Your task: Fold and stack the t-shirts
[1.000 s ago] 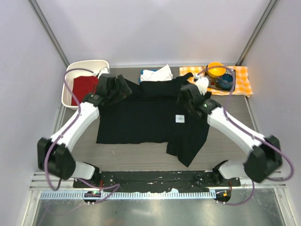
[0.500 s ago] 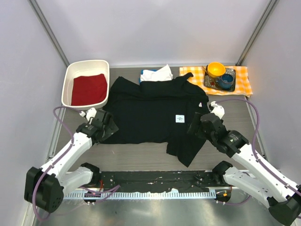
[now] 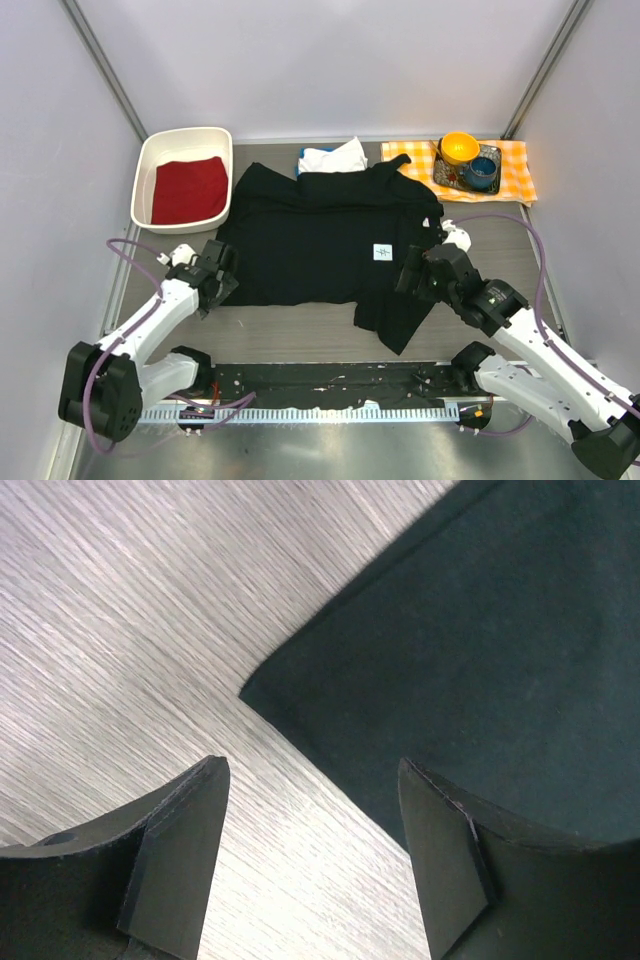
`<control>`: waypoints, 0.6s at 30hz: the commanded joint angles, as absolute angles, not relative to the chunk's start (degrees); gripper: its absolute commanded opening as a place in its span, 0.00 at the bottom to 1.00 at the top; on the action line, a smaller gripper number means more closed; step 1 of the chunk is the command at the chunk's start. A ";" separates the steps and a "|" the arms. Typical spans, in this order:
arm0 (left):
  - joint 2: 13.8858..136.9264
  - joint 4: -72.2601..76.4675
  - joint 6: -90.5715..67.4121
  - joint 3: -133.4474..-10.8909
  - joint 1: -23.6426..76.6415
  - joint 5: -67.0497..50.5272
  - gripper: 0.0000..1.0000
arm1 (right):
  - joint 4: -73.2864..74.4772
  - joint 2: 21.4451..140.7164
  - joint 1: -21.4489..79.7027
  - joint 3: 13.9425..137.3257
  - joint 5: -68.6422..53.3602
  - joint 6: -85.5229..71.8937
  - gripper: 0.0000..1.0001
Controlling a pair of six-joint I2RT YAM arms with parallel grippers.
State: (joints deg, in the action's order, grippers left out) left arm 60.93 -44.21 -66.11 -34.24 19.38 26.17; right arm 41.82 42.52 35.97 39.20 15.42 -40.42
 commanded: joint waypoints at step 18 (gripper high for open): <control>72.24 -34.02 -63.29 -33.49 9.76 25.67 0.49 | 40.34 41.48 36.39 40.78 13.53 -38.50 0.93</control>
State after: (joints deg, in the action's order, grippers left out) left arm 70.43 -37.47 -64.82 -32.91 10.79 25.34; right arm 41.82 42.09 35.97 39.22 13.72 -39.16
